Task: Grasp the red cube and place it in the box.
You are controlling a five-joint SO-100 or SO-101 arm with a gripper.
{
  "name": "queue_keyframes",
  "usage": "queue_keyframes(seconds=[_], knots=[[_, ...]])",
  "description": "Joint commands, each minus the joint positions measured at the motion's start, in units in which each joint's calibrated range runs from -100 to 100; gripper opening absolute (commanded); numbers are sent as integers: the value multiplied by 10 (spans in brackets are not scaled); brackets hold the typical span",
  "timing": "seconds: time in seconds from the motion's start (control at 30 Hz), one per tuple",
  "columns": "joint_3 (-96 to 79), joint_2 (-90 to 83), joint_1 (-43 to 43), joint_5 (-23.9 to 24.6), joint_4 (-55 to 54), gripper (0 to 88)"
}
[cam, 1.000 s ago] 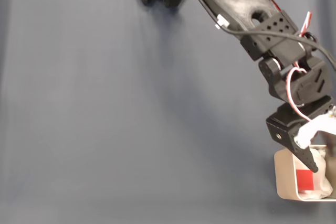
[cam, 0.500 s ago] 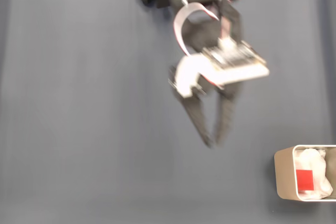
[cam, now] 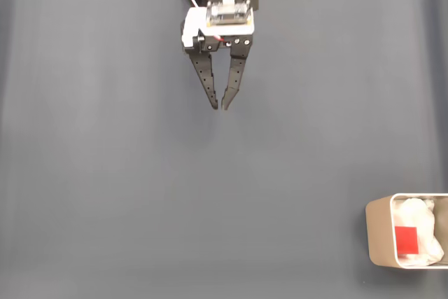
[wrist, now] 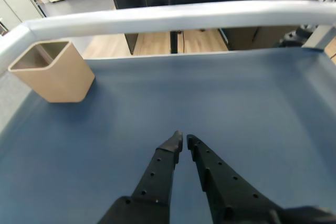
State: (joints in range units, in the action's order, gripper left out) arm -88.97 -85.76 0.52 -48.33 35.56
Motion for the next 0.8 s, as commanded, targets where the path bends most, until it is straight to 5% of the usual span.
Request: queue_keyframes(seconds=[0.0,0.37,0.77], knots=[[-48,-73,-2,7,76,0],[-108,-141,-9,10,390,0],[-108,-142,-10,0,402,0]])
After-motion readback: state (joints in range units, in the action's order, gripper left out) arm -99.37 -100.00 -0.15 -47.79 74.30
